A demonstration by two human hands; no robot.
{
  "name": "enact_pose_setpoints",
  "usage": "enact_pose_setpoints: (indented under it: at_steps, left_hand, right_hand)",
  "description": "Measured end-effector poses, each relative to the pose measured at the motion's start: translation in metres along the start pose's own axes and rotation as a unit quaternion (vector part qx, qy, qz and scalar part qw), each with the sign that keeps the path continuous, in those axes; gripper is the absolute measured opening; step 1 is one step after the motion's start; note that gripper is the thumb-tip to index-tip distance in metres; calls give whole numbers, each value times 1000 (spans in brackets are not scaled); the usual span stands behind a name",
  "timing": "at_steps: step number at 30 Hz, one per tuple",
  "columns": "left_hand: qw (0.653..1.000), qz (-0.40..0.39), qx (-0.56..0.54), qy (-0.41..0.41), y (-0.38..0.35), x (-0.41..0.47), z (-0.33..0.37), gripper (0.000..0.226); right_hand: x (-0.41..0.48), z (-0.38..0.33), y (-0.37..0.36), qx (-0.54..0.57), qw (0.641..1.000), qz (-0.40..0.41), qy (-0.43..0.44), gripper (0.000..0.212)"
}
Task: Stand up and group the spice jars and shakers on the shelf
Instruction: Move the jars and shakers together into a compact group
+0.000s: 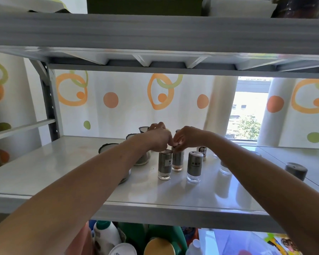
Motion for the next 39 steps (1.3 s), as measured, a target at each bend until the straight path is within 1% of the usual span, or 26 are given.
enact_pose_setpoints:
  at_steps: [2, 3, 7, 9, 11, 13, 14, 16, 18, 19, 20, 22, 26, 28, 31, 35, 39]
  left_hand:
    - [1000, -9, -1, 4, 0, 1, -2, 62]
    - [1000, -13, 4, 3, 0, 1, -2, 62]
    - [999, -15, 43, -12, 0, -2, 6, 51]
    - [998, -22, 59, -14, 1, -4, 8, 48]
    - [997, -33, 66, -8, 1, -3, 6, 48]
    - [997, -42, 65, 0, 1, -1, 3, 51]
    - [997, -45, 62, 2, 1, 0, 2, 52]
    - [997, -49, 60, 4, 0, 2, 1, 55]
    - [997, -51, 58, 6, -2, 5, 1, 54]
    - [997, -51, 57, 6, -3, 6, 2, 53]
    - [997, -51, 56, 6, -4, 8, 2, 52]
    - [997, -52, 56, 10, -5, 9, 2, 52]
    - [997, -57, 50, 14, -3, 7, 2, 54]
    - [997, -60, 45, 16, -3, 7, 0, 55]
    - [997, -68, 40, 16, -4, 8, -3, 56]
    - [996, -83, 29, 28, -3, 8, -3, 62]
    - [995, -92, -19, 34, 4, 5, 1, 72]
  right_hand:
    - [-2, 1, 5, 31, 999, -35, -1, 29]
    - [-2, 2, 5, 32, 999, -33, -4, 29]
    - [3, 2, -1, -8, 999, 36, -18, 12]
    - [3, 2, -2, -19, 998, 50, -24, 18]
    - [0, 1, 0, 0, 1000, 11, -22, 18]
    - [-3, 2, 3, 27, 999, -25, -23, 31]
    - [-4, 2, 4, 33, 999, -23, -24, 33]
    - [-7, 0, 5, 27, 999, -2, -27, 29]
    - [-8, -2, 3, 4, 1000, 5, -29, 13]
    - [-9, -4, 2, -13, 999, 7, -30, 11]
    - [-10, -5, 0, -29, 999, 8, -38, 17]
    - [-12, -7, -1, -58, 997, 14, -49, 21]
    - [-9, -3, -4, -31, 998, 4, -52, 47]
    - [-7, -1, -5, -16, 998, 10, -54, 49]
    - [-7, 0, -7, -2, 998, 22, -56, 47]
    - [-9, 2, -8, 3, 998, 27, -51, 49]
    - [-23, 13, 5, 26, 997, 50, -47, 53]
Point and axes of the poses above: each hand's wrist, its own x-axis towards the middle knuckle, its own y-axis out of the back of the hand, z = x × y, the point moved 2 cm from there along x, towards the middle knuckle, and after that the axes turned 10 degrees about -x, right-handed, at the moved point
